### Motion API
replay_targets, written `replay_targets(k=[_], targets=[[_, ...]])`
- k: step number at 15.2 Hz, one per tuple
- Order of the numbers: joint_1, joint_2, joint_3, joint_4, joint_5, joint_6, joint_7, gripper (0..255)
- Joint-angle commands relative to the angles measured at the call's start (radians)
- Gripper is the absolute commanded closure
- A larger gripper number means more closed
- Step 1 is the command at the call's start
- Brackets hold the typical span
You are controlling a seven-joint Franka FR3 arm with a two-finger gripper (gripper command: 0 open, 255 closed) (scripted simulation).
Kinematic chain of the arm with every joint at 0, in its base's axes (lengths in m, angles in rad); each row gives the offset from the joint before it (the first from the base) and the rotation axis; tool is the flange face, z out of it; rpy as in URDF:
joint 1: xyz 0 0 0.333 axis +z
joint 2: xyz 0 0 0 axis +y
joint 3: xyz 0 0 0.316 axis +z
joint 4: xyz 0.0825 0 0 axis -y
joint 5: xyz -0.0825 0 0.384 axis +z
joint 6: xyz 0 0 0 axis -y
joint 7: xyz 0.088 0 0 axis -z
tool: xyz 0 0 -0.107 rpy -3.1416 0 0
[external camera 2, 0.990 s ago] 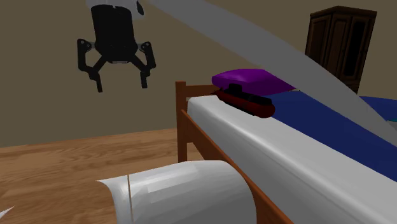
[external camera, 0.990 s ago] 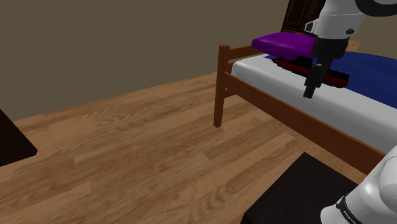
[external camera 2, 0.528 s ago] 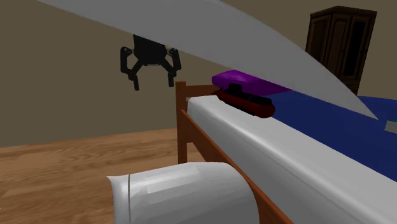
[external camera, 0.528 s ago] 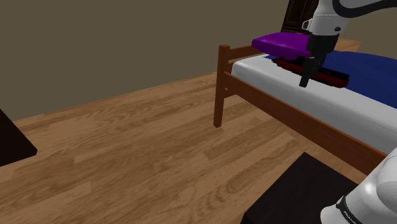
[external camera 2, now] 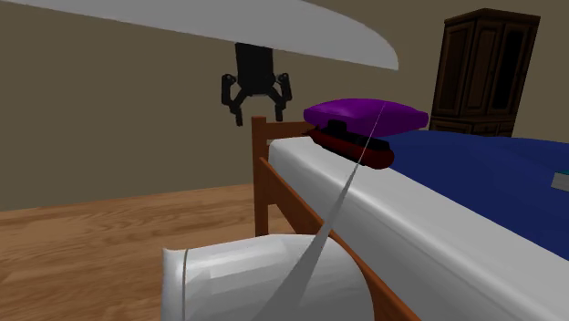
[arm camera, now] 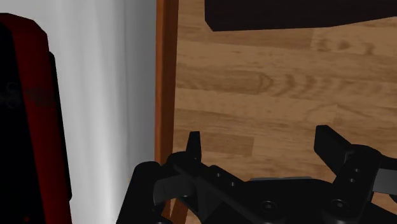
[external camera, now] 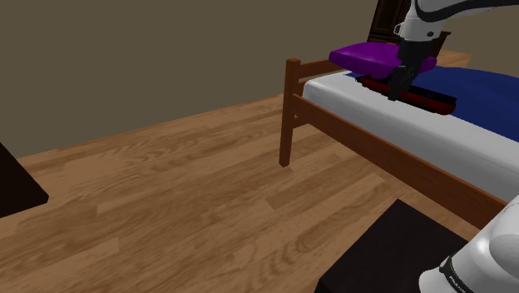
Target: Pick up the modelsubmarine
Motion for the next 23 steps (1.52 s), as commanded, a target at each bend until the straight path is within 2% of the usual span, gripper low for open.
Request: replay_targets(k=[1,8,14,18,23], targets=[[-0.012,0.05,-0.035,0.038,-0.005,0.021,-0.035,0],[-0.047,0.267,-0.143,0.237,0.031,0.062,-0.149,0],[-0.099,0.484,-0.221,0.458,0.118,0.062,-0.26,0],[-0.163,0.648,-0.255,0.645,0.2,0.032,-0.333,0],[-0.284,0.869,-0.267,0.939,0.311,-0.049,-0.4,0]])
